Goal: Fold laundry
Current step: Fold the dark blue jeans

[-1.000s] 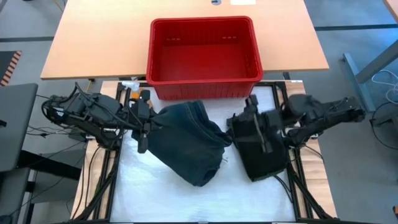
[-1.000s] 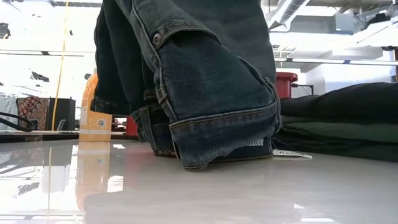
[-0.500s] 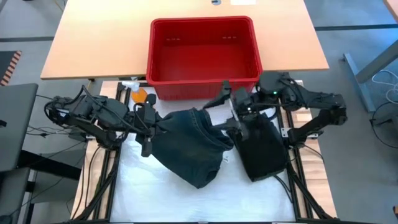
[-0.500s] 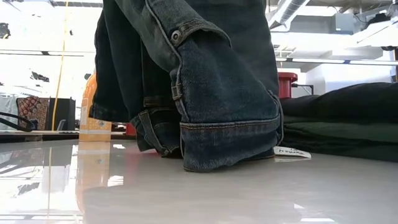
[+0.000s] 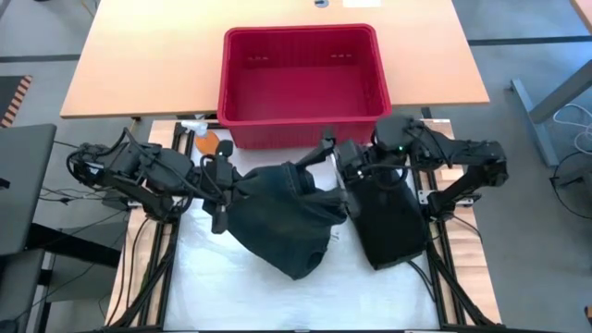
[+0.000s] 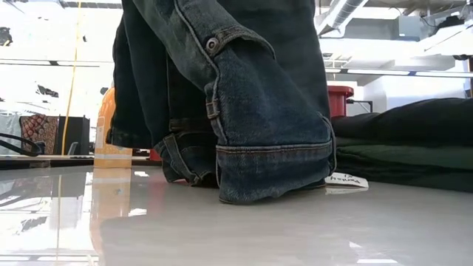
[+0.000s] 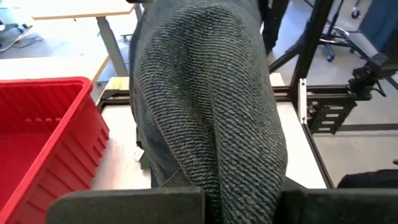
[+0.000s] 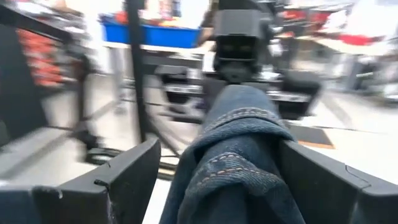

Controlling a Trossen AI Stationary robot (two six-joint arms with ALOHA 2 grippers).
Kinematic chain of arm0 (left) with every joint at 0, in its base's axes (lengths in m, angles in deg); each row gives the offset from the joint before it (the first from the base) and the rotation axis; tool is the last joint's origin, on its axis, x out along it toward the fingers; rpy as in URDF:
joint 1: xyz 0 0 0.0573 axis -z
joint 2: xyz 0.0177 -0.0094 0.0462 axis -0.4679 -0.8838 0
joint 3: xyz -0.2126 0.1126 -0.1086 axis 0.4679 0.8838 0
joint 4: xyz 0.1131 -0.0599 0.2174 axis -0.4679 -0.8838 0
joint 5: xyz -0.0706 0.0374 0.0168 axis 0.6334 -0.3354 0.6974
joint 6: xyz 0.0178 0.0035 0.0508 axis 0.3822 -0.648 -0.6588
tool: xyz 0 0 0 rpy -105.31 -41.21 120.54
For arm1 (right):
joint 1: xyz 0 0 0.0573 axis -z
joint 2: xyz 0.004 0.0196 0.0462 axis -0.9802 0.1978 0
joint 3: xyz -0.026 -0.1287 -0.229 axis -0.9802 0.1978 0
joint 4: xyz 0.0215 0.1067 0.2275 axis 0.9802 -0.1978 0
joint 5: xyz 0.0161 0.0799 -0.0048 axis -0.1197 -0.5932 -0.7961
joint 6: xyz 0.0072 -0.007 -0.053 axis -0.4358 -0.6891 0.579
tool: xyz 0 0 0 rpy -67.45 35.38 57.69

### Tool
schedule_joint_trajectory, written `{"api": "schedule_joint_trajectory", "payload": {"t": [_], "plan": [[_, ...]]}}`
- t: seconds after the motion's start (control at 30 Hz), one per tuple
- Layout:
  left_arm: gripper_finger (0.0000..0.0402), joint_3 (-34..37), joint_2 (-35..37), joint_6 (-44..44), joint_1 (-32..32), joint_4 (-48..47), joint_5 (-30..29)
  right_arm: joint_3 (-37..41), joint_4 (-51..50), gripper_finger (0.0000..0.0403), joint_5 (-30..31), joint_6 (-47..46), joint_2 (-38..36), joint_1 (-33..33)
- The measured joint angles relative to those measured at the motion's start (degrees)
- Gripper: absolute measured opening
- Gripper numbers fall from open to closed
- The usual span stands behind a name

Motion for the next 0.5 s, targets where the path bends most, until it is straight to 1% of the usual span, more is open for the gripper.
{"api": "schedule_joint_trajectory", "payload": {"t": [0.1,0.13,0.3,0.5], "plan": [[0.0008,0.0,0.0,0.5,0.0,0.0,-0.3,0.0,-0.1,0.0350,9.9,3.5,0.0,-2.2],[0.0008,0.0,0.0,0.5,0.0,0.0,-0.4,0.0,-0.1,0.0350,11.9,4.5,0.1,-2.9],[0.0008,0.0,0.0,1.1,0.0,-0.2,-2.4,0.0,0.9,0.0350,12.9,5.2,2.0,-4.9],[0.0008,0.1,0.0,1.8,0.0,-0.3,-2.8,0.0,1.5,0.0350,16.6,6.1,4.4,-4.6]]}}
